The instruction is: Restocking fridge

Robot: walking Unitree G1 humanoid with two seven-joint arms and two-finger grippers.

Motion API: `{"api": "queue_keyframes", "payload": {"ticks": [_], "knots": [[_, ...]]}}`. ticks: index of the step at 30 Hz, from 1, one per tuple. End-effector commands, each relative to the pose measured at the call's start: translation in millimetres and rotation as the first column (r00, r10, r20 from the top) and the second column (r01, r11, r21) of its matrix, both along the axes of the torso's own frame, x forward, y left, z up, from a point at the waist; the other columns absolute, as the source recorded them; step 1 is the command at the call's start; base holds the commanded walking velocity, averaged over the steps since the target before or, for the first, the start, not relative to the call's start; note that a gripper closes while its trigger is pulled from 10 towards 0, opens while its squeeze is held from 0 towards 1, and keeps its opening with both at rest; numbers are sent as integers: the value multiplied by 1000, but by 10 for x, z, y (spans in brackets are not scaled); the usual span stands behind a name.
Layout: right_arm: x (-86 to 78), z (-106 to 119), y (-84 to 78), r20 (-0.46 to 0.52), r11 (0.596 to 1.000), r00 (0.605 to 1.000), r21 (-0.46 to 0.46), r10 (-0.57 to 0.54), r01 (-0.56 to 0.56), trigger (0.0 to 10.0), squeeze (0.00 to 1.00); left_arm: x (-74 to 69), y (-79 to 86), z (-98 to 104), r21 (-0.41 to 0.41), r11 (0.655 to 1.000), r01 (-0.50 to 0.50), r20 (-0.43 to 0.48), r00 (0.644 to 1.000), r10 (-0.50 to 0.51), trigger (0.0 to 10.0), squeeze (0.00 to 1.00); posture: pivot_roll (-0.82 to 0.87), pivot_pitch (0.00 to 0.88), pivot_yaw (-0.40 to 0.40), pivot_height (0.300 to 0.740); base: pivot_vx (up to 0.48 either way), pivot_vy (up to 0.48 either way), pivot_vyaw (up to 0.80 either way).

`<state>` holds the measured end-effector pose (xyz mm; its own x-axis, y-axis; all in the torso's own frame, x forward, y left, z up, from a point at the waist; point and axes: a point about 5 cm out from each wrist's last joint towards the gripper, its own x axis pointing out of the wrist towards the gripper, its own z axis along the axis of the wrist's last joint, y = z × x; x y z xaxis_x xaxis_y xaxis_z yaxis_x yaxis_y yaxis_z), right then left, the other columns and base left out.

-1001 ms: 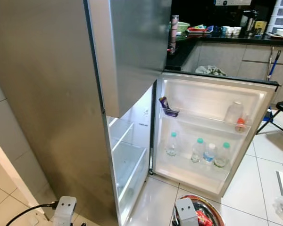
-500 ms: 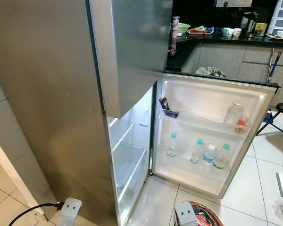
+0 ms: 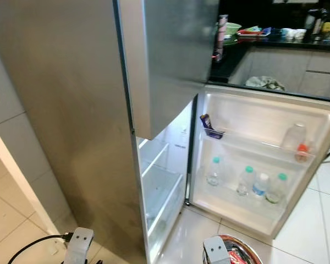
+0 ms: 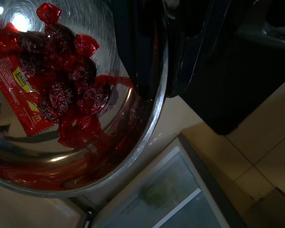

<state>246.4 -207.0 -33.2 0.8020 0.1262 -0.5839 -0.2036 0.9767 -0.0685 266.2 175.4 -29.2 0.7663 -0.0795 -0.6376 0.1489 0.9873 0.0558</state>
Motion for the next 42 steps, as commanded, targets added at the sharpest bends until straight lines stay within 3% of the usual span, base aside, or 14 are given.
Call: {"api": "queue_keyframes", "payload": {"ticks": [1, 11, 18, 24, 34, 42], "knots": [[19, 11, 40, 12, 1000, 1000, -3, 20, -20, 10000, 0, -47, 65, -34, 18, 1000, -10, -22, 1000, 11, 10000, 0, -121, 79, 43, 740, 0, 0, 800], [17, 14, 16, 14, 1000, 1000, -12, 15, -15, 10000, 0, -38, 38, -25, 16, 1000, 12, -16, 1000, -12, 10000, 0, -123, 69, 49, 740, 0, 0, 800], [17, 18, -2, 12, 999, 1000, -29, 28, -28, 10000, 0, -28, 27, -18, 68, 995, 72, -18, 997, -71, 10000, 0, -124, 63, 50, 740, 0, 0, 693], [41, 50, -7, 6, 987, 990, -87, 139, -138, 10000, 0, -53, 21, -43, 75, 996, 56, -24, 998, -54, 10000, 0, -135, 64, -9, 740, 0, 0, 0], [114, 112, -19, -4, 969, 976, -122, 216, -215, 10000, 0, -139, -6, -106, 58, 998, 1, -24, 1000, 0, 10000, 0, -131, 81, -89, 740, 0, 0, 0], [128, 114, 38, -8, 960, 967, -124, 253, -252, 10000, 0, -185, 2, -128, 54, 998, -18, -15, 1000, 19, 10000, 0, -117, 88, -93, 740, 0, 0, 200]]}}
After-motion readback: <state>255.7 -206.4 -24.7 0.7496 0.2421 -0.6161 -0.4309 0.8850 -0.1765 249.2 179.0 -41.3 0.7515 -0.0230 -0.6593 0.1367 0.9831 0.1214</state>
